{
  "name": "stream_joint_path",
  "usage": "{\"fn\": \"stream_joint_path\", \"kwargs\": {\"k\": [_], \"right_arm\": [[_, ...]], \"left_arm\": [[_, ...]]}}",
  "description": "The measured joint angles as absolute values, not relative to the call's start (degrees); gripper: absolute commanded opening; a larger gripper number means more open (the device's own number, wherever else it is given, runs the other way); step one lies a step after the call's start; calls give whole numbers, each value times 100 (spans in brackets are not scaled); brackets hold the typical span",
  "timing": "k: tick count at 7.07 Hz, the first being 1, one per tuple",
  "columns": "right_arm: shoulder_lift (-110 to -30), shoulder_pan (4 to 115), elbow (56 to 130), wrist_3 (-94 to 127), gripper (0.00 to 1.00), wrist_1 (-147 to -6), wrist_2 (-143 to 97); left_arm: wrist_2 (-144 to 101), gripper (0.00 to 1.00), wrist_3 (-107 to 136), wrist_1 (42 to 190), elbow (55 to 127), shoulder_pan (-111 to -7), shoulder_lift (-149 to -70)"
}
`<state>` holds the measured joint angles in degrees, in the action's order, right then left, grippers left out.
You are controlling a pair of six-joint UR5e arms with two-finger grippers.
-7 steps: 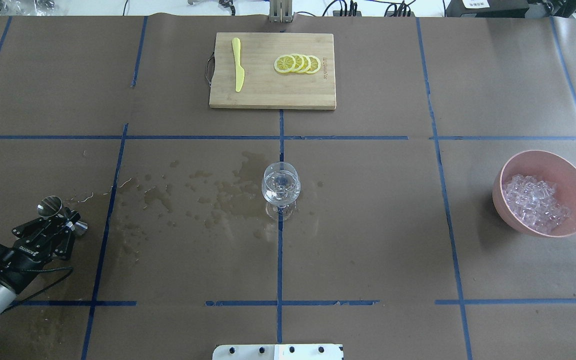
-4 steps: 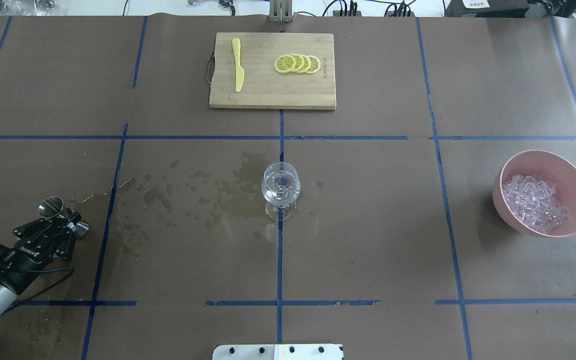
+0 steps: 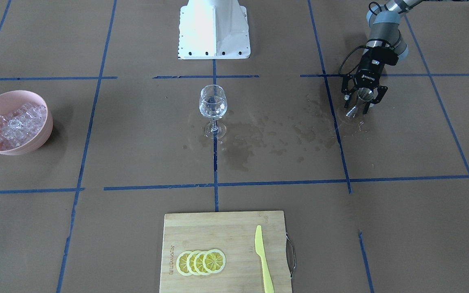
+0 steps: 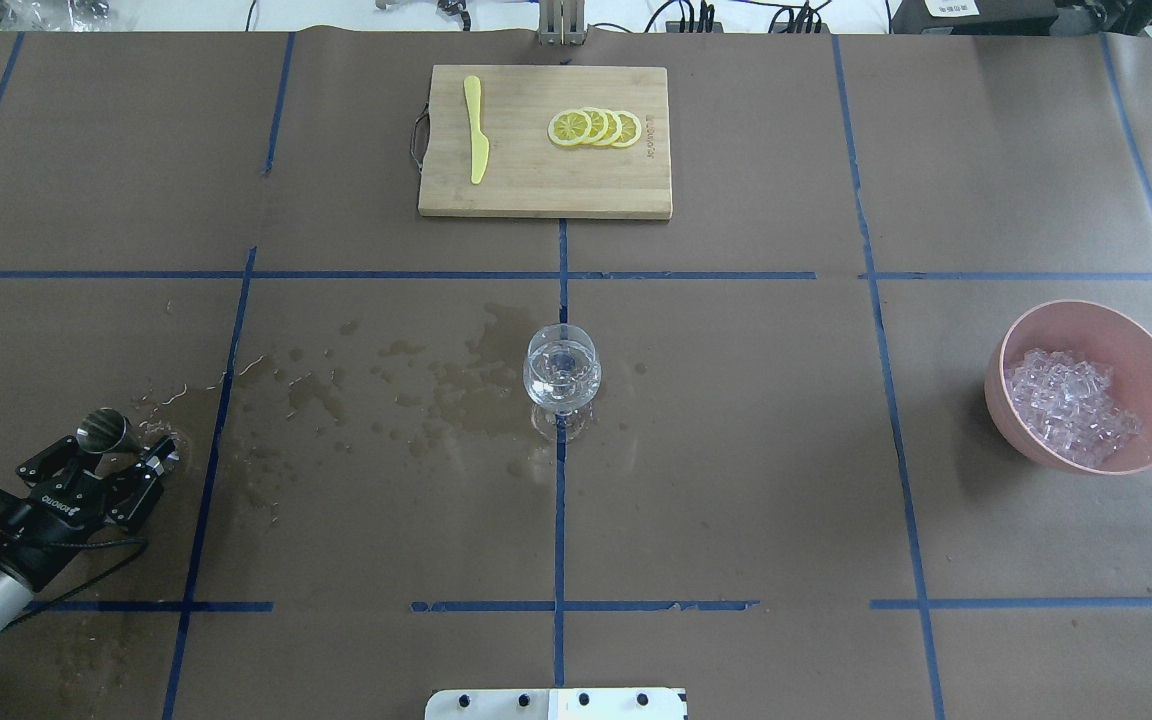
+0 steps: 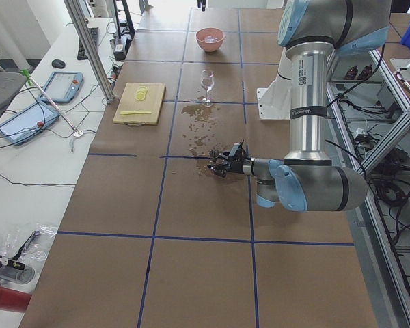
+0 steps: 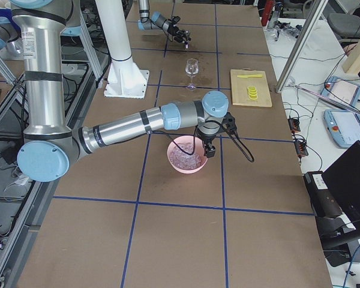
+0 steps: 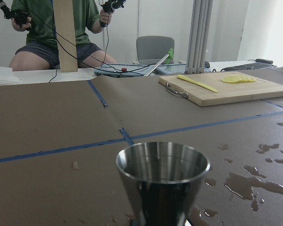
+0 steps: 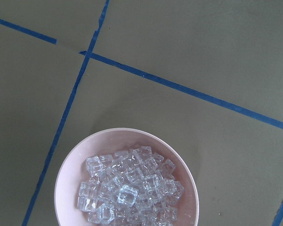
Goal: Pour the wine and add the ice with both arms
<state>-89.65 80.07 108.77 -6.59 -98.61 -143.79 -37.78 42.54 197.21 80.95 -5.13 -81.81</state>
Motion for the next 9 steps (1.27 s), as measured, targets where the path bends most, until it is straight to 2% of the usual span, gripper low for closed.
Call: {"fn": "stream_joint_path", "kwargs": {"k": [3, 6, 9], "right_arm": [[-8971, 8007, 10883, -640, 100, -9861, -14379], [-8966, 7940, 10914, -416, 100, -9861, -14276], [-8973, 7395, 10983, 601, 100, -9856, -13943]], "left_arm": [[-4810, 96, 4254, 19644, 8476, -520, -7624], [-6598, 99, 4208, 18827, 9785, -639, -6364], [-8033, 99, 4268, 18564, 9903, -1582, -5827]]}}
